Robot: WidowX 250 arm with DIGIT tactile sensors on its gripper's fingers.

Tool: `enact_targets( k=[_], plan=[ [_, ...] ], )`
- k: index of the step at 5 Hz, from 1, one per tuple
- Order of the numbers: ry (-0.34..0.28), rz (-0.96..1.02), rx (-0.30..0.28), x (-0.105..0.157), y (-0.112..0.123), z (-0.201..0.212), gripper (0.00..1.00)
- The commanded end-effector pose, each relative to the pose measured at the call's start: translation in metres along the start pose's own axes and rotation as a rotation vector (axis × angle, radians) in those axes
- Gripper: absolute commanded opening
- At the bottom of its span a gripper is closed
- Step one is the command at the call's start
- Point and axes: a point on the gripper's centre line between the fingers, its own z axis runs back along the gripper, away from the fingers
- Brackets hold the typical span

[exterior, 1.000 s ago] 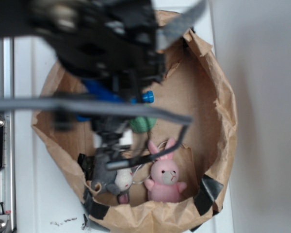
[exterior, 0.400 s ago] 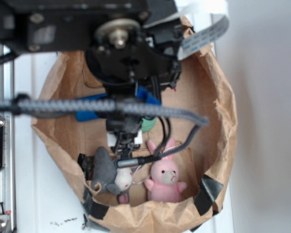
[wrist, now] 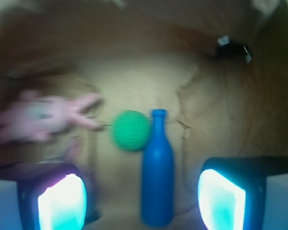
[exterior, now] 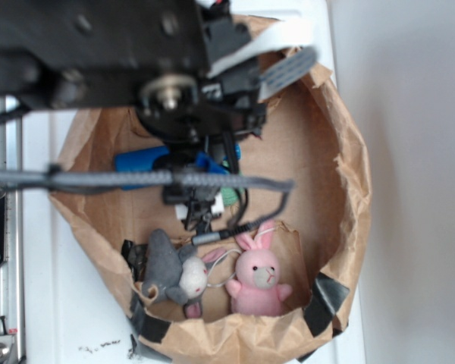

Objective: Grab the blue bottle.

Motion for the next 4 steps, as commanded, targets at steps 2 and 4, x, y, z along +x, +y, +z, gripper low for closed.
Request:
enact_targets(
  k=[2, 4],
  plan=[
    [-0.079, -0.037, 0.093, -0.012, 0.021, -0.039, 1.00],
    [-0.080, -0.060, 0.129, -0.034, 0.023, -0.057, 1.00]
  ],
)
